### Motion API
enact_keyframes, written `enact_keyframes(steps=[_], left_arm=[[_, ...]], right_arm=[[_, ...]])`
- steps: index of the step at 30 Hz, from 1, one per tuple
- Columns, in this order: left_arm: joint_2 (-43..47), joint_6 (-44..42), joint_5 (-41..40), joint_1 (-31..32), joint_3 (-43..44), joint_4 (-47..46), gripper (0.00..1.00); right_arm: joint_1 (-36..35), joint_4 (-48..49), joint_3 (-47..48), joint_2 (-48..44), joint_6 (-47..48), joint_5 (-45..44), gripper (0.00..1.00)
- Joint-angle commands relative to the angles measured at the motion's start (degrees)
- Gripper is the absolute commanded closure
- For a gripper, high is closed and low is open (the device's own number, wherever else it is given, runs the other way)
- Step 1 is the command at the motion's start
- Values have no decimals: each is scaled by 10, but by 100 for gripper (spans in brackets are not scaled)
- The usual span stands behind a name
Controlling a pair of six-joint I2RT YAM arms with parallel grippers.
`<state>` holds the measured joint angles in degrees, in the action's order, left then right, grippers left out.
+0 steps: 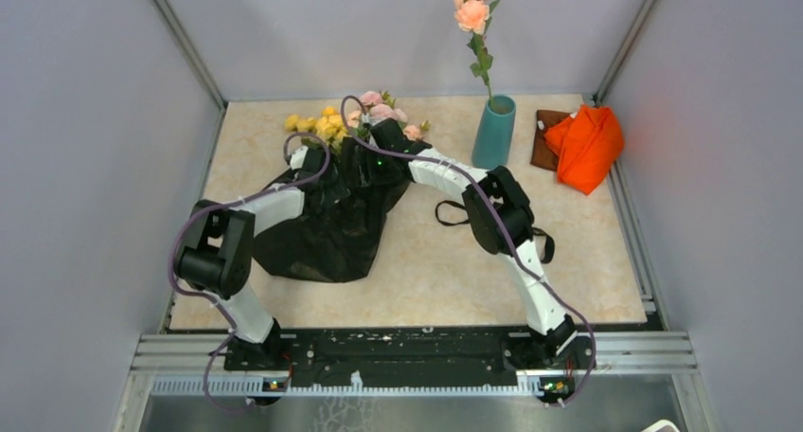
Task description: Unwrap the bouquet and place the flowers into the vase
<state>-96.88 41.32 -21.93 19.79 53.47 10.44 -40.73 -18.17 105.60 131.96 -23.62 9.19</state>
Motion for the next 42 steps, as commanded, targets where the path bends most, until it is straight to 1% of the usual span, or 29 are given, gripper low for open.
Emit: enact_keyframes(steps=[1, 8, 11, 14, 16, 20, 24, 27, 29, 35, 37, 39, 40, 42], left_arm=[[-45, -3, 33, -10, 60, -13, 1], [-111, -14, 62, -40, 141, -5, 1], [-128, -21, 72, -54, 168, -2, 1], [-128, -29, 70, -59, 182, 5, 1], [-119, -35, 72, -58, 181, 6, 1], [-69, -60, 99, -58, 149, -20, 1], [3, -104, 160, -57, 83, -108, 1], [32, -128, 212, -57, 51, -163, 1], [38, -138, 242, -54, 46, -173, 1], [37, -158, 281, -29, 43, -189, 1], [26, -162, 308, -27, 35, -219, 1], [13, -162, 354, -27, 22, -257, 1], [9, -158, 380, -27, 13, -278, 1], [6, -143, 406, -23, -8, -317, 1]], right_arm=[[29, -25, 87, 45, 13, 10, 49], [48, -83, 231, 138, 24, 24, 49], [50, -82, 257, 154, 30, 28, 49], [52, -81, 253, 146, 36, 30, 49], [51, -67, 221, 120, 38, 30, 49], [51, -9, 103, 23, 40, 35, 49], [51, 32, -17, -100, 47, 21, 49], [51, 58, -97, -185, 49, 12, 49], [51, 66, -140, -234, 49, 9, 49], [51, 71, -248, -367, 52, -17, 49], [51, 71, -282, -414, 51, -21, 49], [51, 66, -308, -460, 52, -29, 49], [51, 60, -319, -484, 53, -34, 49], [51, 43, -333, -525, 60, -53, 49]])
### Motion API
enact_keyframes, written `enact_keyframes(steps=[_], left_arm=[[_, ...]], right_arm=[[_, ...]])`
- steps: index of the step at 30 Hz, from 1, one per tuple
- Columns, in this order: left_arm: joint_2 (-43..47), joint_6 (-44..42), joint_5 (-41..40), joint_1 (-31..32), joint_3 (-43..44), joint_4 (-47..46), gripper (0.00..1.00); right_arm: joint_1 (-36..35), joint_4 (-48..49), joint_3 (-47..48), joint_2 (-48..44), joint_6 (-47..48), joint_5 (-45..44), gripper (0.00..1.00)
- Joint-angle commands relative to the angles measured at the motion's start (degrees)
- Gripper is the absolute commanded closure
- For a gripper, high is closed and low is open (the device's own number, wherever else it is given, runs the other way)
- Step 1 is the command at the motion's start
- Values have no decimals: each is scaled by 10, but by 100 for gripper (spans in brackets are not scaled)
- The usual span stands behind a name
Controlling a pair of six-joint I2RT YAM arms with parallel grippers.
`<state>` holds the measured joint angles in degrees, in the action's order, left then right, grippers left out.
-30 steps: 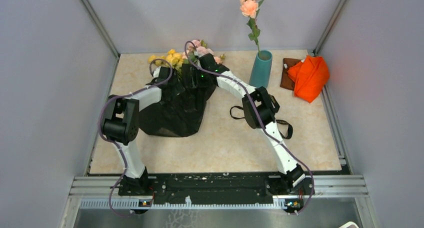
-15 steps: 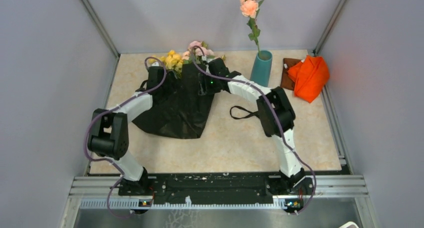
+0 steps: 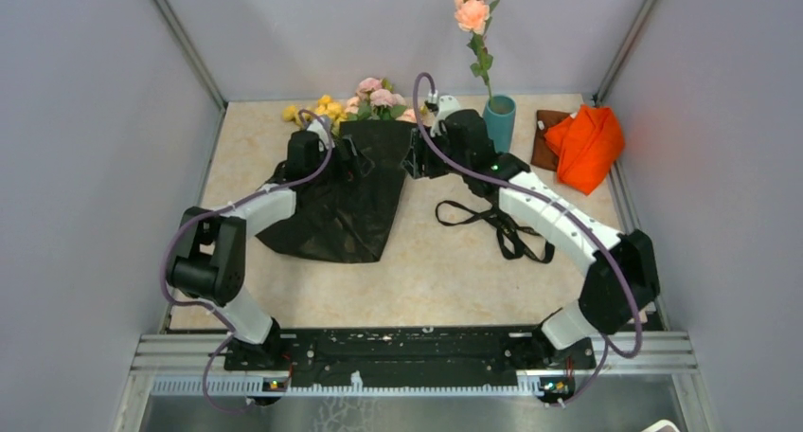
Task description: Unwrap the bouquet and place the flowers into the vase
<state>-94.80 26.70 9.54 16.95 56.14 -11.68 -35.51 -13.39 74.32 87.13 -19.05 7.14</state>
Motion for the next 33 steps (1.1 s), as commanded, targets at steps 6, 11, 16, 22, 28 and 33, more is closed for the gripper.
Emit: enact_keyframes(steps=[6, 11, 16, 22, 28, 33], left_arm=[[2, -7, 22, 25, -49, -90, 1], [44, -38, -81, 24, -58, -69, 1], [43, -52, -127, 23, -46, -42, 1], [15, -47, -112, 22, -43, -35, 1], [-8, -33, -81, 22, -41, -39, 1], [-19, -31, -72, 22, -42, -46, 1]], right_arm=[[-1, -56, -42, -166, 33, -68, 48], [-1, -64, -56, -187, 33, -79, 48], [0, -57, -65, -182, 30, -73, 48], [-1, -57, -69, -184, 30, -73, 48], [-1, -65, -78, -198, 35, -80, 48], [-1, -72, -81, -203, 40, -90, 48]])
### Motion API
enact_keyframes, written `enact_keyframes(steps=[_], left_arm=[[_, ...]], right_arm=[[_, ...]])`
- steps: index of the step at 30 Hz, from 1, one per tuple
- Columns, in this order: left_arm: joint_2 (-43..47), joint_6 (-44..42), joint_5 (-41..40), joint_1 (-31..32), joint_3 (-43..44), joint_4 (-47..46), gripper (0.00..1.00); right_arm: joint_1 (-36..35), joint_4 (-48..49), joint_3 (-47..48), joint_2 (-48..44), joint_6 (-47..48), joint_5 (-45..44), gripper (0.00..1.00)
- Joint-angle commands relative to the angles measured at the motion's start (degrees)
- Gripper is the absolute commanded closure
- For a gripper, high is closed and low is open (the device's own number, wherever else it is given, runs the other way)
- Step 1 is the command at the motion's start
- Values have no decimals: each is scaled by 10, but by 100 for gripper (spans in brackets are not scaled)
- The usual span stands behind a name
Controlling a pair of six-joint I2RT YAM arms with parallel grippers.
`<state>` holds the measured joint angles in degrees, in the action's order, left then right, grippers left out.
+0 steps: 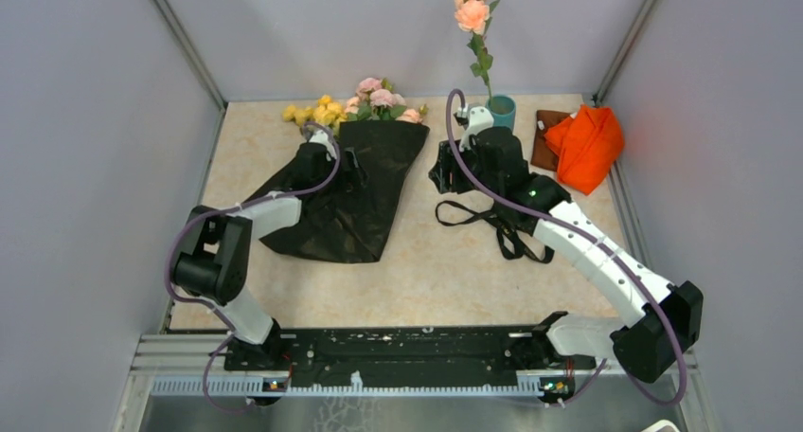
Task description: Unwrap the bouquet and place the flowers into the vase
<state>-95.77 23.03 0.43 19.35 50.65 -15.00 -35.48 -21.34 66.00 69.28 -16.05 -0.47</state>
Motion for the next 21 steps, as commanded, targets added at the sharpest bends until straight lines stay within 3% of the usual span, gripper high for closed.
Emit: enact_keyframes(steps=[1, 8, 13, 21], left_arm=[[-9, 6, 28, -2, 13, -15, 1], [21, 10, 168, 16, 4, -47, 1], [48, -8, 180, 84, 9, -38, 1], [-6, 29, 193, 173, 40, -58, 1]], right_arm=[[-1, 7, 2, -26, 11, -15, 48], [-1, 5, 2, -25, 12, -27, 48], [-1, 0, 8, -42, 15, -32, 48], [-1, -20, 21, -79, 18, -45, 48]])
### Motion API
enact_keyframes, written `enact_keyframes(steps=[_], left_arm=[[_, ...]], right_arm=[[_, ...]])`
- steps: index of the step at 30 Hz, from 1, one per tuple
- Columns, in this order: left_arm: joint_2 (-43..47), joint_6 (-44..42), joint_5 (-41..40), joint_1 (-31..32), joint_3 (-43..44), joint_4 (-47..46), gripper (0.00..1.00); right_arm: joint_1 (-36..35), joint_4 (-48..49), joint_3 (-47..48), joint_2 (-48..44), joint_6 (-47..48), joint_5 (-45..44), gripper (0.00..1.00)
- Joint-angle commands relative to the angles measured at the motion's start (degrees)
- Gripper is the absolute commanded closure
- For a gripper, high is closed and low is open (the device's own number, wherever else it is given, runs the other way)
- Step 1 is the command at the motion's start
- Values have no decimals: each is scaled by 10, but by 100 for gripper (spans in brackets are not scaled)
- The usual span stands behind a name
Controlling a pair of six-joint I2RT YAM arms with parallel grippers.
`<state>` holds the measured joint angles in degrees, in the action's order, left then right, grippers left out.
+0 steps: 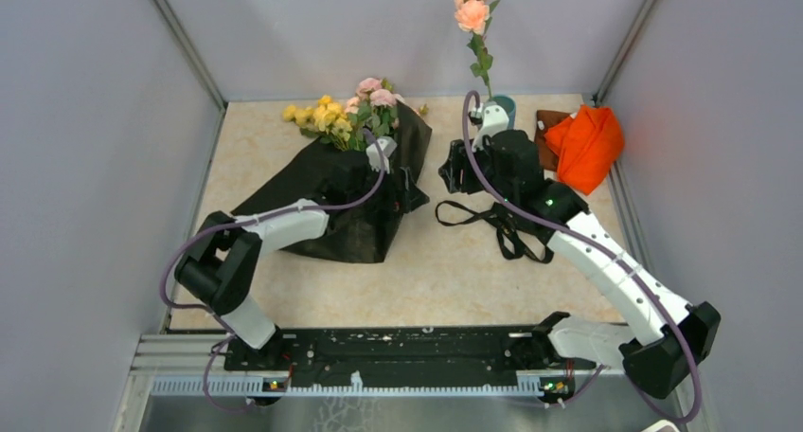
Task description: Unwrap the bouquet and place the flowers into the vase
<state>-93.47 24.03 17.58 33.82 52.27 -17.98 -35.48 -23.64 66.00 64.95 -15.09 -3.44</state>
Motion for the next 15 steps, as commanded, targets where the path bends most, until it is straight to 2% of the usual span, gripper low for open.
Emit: enact_keyframes(steps=[1, 10, 15], left_arm=[[-39, 23, 21, 38, 27, -33, 1], [-121, 49, -2, 127, 43, -60, 1], [-148, 68, -9, 150, 29, -81, 1]], right_arm=[[-1, 0, 22, -41, 9, -20, 48], [-1, -14, 36, -62, 17, -45, 47], [-1, -4, 35, -55, 15, -36, 47]])
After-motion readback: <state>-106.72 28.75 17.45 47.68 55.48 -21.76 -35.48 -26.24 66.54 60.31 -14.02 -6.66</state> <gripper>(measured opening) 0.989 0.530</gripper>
